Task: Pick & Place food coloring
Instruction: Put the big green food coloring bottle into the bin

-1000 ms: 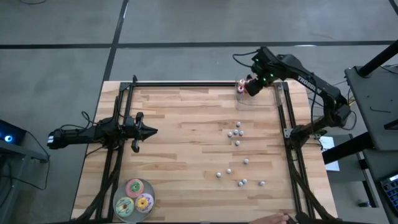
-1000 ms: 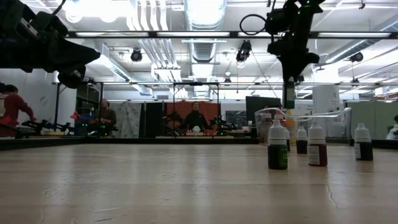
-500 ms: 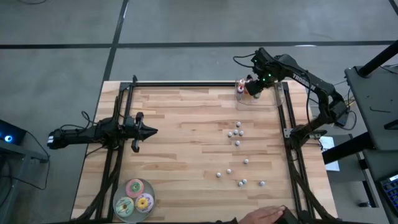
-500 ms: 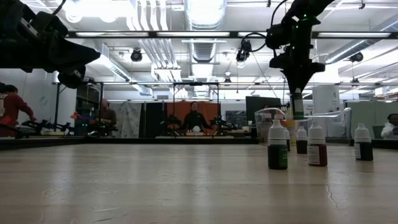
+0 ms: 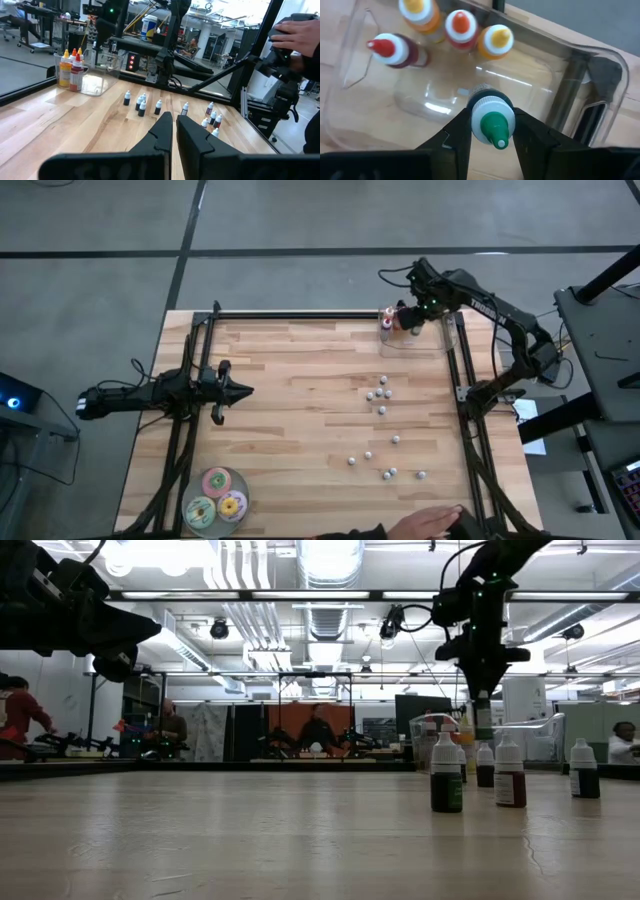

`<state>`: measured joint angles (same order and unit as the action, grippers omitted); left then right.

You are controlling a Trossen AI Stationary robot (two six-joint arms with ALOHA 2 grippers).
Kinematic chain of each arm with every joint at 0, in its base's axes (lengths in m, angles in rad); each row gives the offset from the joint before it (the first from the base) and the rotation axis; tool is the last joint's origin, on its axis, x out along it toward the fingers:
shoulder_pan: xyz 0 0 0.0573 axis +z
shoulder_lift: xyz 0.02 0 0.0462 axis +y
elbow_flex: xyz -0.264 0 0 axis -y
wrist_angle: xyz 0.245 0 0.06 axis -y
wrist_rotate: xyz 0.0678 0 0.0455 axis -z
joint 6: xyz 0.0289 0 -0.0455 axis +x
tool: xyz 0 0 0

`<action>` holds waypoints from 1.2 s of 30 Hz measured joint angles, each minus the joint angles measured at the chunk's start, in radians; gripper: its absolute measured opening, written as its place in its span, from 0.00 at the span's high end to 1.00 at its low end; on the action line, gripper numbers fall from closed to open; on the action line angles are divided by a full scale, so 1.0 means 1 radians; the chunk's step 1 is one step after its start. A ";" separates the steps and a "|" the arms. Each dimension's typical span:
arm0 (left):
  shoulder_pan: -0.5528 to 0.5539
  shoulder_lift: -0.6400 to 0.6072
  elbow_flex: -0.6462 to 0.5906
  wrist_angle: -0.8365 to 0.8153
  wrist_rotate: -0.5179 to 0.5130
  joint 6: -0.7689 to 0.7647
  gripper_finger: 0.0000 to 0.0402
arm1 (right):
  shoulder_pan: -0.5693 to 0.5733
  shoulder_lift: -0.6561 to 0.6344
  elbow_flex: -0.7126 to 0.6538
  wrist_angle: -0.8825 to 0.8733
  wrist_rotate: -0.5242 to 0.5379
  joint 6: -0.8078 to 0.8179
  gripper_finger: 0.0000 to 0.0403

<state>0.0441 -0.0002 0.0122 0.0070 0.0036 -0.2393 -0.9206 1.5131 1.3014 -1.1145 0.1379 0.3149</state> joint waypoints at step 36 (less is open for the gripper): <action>0.000 0.000 0.000 0.000 0.000 0.000 1.00 | -0.099 0.000 -0.011 0.057 0.050 0.081 0.72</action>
<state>0.0441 -0.0002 0.0121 0.0071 0.0036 -0.2394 -1.0195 1.5127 1.2907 -1.0576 0.1881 0.3963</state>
